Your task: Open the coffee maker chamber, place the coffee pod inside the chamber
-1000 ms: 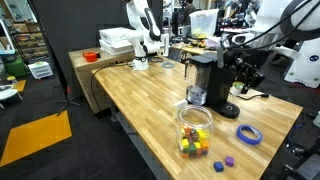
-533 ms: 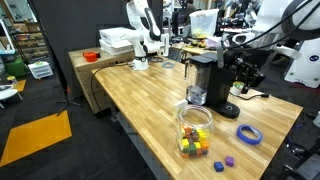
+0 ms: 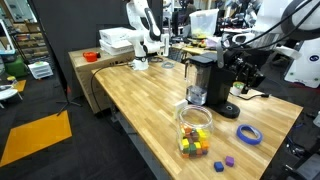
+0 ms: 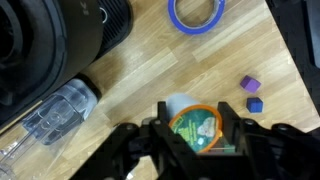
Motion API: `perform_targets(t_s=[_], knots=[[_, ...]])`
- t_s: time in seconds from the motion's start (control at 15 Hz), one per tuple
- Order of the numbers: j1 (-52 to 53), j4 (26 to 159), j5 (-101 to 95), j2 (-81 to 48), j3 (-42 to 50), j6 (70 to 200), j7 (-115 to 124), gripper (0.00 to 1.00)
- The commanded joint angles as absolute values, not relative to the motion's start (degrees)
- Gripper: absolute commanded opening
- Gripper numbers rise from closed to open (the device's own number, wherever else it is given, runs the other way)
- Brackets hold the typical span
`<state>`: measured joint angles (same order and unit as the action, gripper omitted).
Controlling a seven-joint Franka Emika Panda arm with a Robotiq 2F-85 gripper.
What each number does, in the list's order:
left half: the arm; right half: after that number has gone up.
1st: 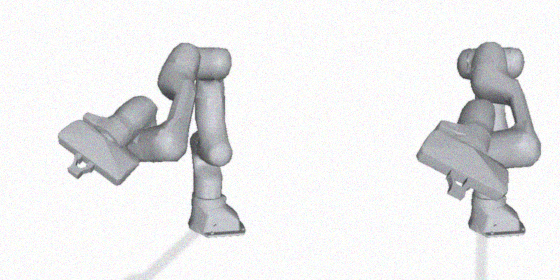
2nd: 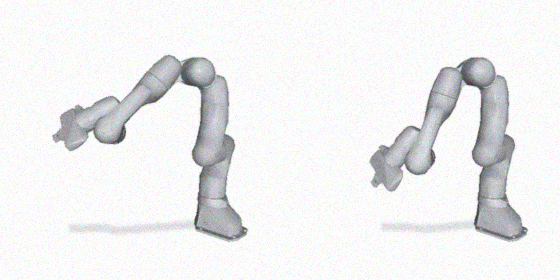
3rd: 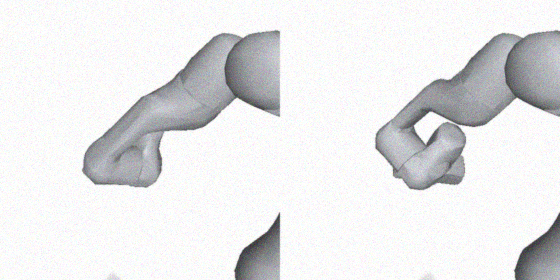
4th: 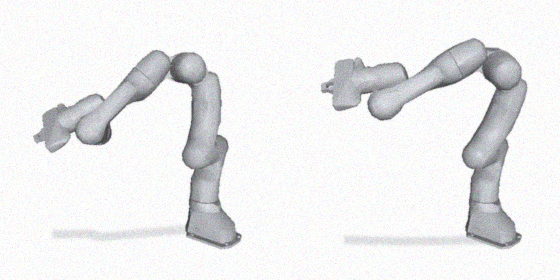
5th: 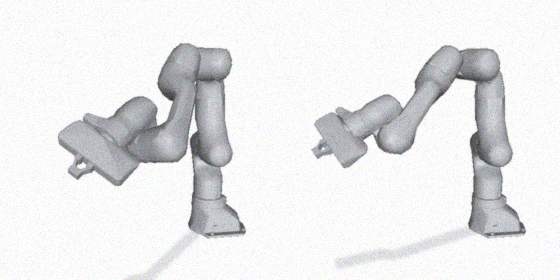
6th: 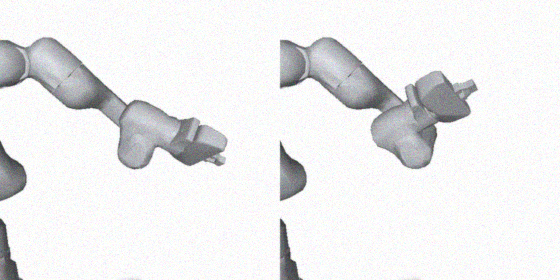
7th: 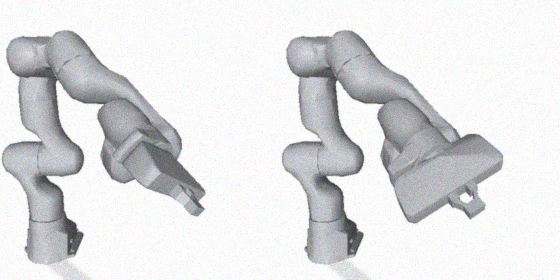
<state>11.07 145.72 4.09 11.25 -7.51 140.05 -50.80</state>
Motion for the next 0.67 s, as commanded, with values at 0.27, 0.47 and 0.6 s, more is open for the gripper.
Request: perform_targets(t_s=[0.27,0.47,0.6], knots=[[11.2,141.5,4.5,12.3,-5.2,131.3,-50.4,0.28],[10.8,140.5,4.8,12.4,-4.0,129.1,-50.7,0.28],[10.5,140.0,5.7,12.5,-2.9,128.6,-51.7,0.28]])
